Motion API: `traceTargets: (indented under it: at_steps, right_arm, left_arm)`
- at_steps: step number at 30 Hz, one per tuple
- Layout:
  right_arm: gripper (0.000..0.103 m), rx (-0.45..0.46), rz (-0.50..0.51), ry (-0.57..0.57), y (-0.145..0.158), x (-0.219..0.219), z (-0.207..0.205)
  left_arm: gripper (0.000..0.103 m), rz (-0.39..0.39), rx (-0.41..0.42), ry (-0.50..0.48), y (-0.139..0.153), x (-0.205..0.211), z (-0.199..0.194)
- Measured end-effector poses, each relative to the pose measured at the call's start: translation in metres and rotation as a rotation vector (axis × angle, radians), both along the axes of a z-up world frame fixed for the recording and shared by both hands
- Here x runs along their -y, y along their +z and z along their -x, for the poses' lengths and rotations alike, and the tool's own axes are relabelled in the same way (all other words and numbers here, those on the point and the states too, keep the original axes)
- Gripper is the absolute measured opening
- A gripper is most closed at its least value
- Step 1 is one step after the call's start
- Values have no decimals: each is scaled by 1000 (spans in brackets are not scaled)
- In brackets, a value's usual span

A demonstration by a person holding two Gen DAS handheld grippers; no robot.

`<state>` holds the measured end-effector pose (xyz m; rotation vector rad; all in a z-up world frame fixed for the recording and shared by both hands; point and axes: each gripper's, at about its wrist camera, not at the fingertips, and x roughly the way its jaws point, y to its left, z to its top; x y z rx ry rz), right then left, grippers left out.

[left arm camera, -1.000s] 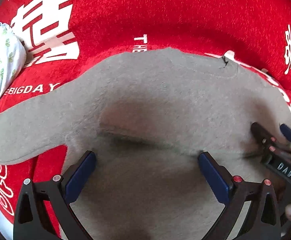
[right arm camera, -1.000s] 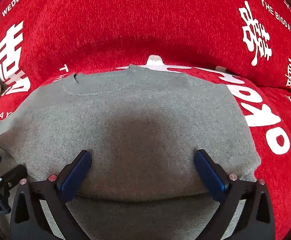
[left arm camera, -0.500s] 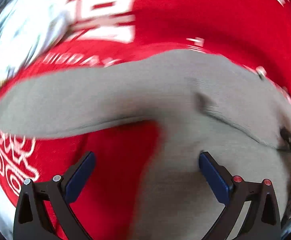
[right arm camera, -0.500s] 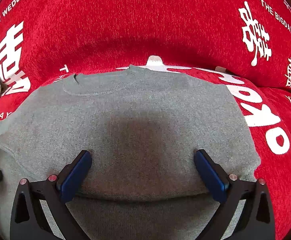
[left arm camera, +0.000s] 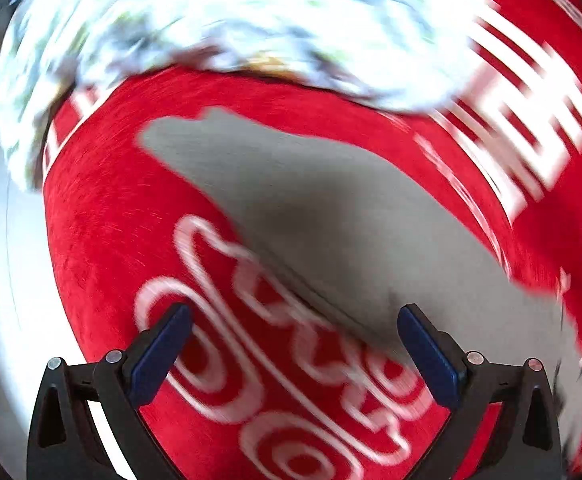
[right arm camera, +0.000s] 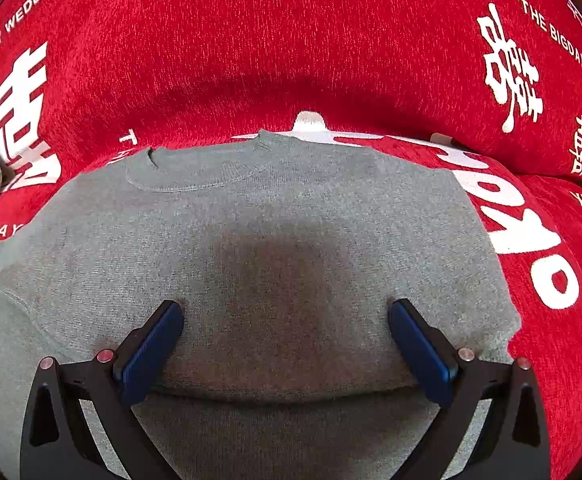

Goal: Fold small clothes
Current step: 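Close the left gripper on the other sleeve's cuff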

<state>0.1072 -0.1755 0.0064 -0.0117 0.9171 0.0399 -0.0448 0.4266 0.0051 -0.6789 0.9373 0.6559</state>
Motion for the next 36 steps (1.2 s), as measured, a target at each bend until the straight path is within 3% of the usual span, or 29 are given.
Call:
traceTargets:
  at_steps: [9, 10, 11, 12, 13, 14, 16, 21, 26, 36]
  right_arm:
    - [102, 1, 7, 2, 0, 0, 0]
    - [102, 1, 7, 2, 0, 0, 0]
    - [102, 1, 7, 2, 0, 0, 0]
    - [102, 1, 8, 2, 0, 0, 0]
    - [102, 1, 9, 2, 0, 0, 0]
    - [102, 2, 10, 2, 0, 0, 0]
    - [102, 2, 9, 2, 0, 0, 0]
    - [102, 3, 6, 4, 0, 1, 0]
    - [102, 4, 4, 4, 1, 1, 0]
    - [102, 6, -4, 4, 1, 1, 0]
  left_arm:
    - [101, -13, 42, 18, 7, -48, -25]
    - [85, -24, 53, 20, 8, -49, -26]
    - [61, -39, 60, 21, 11, -51, -26]
    - [47, -27, 80, 7, 13, -53, -25]
    - [26, 21, 115, -15, 13, -58, -24]
    - [19, 88, 144, -24, 11, -63, -24]
    - [15, 132, 173, -4, 10, -72, -17]
    - [10, 116, 206, 18, 22, -68, -11]
    - [8, 53, 224, -47, 45, -43, -19]
    - [8, 89, 227, -137, 63, -1, -40]
